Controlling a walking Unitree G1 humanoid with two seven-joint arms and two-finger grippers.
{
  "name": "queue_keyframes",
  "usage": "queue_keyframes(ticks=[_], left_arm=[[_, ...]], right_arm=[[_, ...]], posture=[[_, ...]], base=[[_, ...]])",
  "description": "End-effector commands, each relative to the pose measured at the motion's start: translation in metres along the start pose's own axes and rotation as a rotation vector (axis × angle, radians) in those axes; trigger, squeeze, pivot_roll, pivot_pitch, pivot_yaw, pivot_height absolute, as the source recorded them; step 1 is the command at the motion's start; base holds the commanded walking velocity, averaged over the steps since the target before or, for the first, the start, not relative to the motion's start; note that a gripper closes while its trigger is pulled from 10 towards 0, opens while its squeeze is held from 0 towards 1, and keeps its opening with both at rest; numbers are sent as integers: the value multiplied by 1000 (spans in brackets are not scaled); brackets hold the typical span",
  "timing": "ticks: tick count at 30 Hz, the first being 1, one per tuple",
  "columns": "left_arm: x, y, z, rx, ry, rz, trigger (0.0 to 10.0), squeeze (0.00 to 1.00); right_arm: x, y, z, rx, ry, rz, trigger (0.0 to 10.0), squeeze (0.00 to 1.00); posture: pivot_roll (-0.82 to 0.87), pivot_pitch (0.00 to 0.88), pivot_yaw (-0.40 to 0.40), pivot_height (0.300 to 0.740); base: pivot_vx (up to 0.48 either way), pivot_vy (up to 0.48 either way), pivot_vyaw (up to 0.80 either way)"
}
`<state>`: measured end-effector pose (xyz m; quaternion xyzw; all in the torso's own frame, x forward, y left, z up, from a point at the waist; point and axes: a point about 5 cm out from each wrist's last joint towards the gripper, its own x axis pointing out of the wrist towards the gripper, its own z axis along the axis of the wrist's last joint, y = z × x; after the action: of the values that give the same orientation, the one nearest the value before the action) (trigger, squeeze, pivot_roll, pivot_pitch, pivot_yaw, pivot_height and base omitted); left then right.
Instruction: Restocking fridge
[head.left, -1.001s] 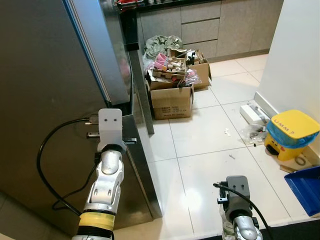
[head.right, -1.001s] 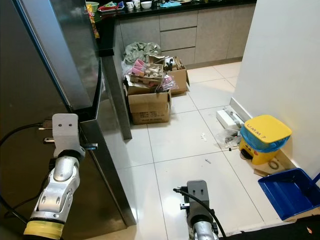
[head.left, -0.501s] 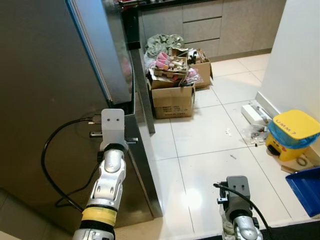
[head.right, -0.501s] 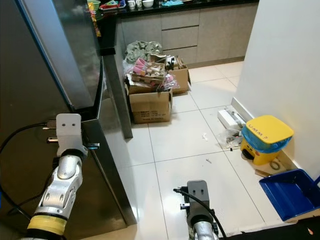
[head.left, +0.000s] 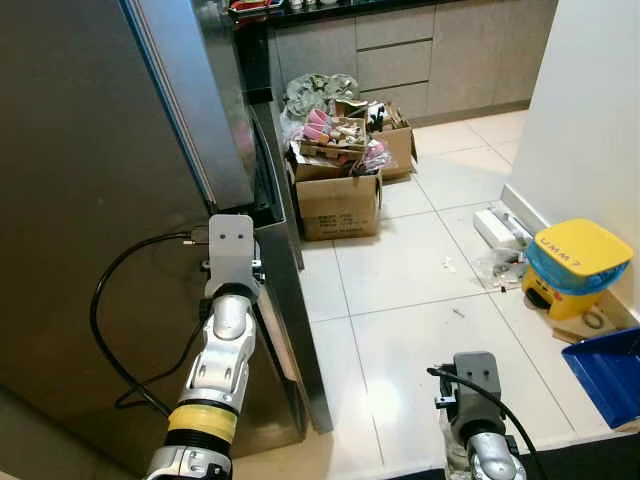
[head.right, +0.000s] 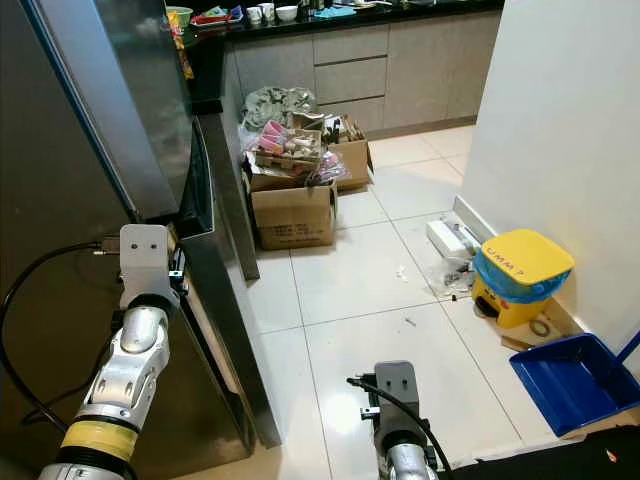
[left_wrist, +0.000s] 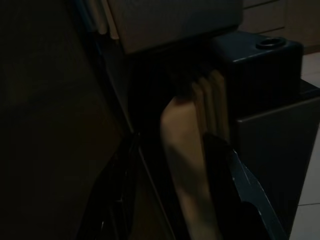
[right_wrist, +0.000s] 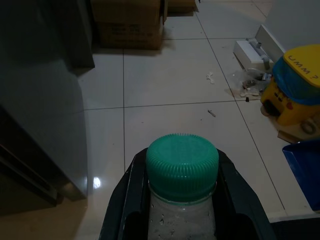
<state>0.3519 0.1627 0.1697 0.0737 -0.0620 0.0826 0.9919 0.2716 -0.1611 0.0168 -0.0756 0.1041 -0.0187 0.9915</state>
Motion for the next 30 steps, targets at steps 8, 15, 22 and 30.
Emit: queue_keyframes(ticks=[8, 15, 22, 30], left_arm=[[-7, -15, -12, -22, 55, -116, 10000, 0], [-9, -27, -11, -14, 56, -144, 10000, 0], [-11, -52, -8, -46, 58, -229, 10000, 0], [-24, -102, 8, -122, 22, -431, 10000, 0]], right_arm=[[-2, 4, -1, 5, 2, 13, 10000, 0], [-3, 4, -1, 4, 4, 11, 10000, 0], [-3, 3, 0, 4, 1, 9, 10000, 0], [-2, 3, 0, 4, 0, 8, 10000, 0]], posture=[[-122, 105, 80, 707], [-124, 108, 77, 707], [-128, 107, 77, 707], [-133, 107, 81, 707]], base=[[0, 0, 0], [0, 0, 0], [0, 0, 0], [0, 0, 0]])
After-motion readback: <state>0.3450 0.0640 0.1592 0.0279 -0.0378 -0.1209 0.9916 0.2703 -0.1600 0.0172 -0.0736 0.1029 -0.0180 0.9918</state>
